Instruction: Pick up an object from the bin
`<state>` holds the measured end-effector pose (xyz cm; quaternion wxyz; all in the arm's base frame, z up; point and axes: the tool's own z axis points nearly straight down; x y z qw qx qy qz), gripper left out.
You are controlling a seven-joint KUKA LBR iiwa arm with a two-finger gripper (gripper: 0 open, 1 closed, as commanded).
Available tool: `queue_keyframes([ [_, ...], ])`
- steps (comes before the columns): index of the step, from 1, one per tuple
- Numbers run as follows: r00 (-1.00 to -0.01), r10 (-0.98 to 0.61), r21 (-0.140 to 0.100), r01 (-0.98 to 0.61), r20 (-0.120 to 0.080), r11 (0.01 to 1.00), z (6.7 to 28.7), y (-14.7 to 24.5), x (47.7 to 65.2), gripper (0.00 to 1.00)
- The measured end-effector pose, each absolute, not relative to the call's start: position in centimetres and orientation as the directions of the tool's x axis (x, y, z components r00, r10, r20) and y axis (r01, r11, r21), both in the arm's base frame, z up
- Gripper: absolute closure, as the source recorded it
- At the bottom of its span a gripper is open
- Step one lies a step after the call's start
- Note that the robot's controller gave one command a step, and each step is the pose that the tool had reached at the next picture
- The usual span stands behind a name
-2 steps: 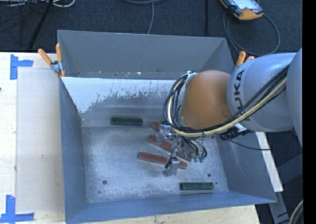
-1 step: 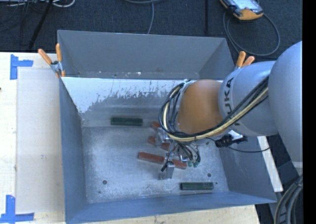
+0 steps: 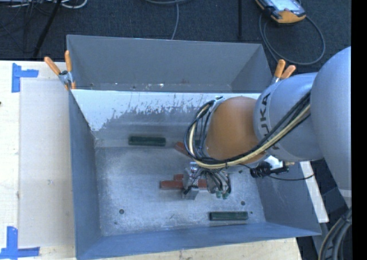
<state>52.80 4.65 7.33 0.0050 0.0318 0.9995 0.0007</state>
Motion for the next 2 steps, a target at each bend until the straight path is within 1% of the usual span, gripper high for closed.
queue_keyframes([
  [2, -0.998, 0.064, 0.002, 0.064, -0.008, 0.998, 7.47, 4.64, 52.79, 1.0],
])
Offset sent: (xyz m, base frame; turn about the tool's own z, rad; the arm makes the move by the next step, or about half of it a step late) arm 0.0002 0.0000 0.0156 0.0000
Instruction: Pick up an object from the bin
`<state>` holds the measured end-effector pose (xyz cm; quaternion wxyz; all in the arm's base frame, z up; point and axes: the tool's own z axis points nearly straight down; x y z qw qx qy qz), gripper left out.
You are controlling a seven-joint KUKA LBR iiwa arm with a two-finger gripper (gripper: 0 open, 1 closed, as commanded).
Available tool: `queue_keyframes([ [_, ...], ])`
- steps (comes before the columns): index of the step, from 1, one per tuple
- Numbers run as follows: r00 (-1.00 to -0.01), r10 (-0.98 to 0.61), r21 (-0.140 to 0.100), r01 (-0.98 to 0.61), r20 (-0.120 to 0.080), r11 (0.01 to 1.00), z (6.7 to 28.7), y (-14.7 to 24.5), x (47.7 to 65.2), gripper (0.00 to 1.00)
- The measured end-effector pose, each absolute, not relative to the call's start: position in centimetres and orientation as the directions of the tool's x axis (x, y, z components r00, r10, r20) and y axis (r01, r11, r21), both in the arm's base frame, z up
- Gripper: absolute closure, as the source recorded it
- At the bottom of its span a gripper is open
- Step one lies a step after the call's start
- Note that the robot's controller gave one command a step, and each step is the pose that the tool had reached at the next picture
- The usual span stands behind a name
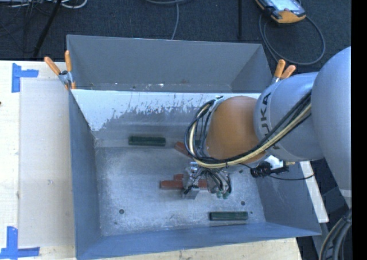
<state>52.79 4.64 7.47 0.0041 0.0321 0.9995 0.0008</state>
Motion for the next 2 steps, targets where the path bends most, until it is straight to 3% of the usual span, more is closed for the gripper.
queue_keyframes([
  [2, -0.998, 0.065, 0.0, 0.065, 0.002, 0.998, 8.57, 4.6, 52.61, 1.0],
])
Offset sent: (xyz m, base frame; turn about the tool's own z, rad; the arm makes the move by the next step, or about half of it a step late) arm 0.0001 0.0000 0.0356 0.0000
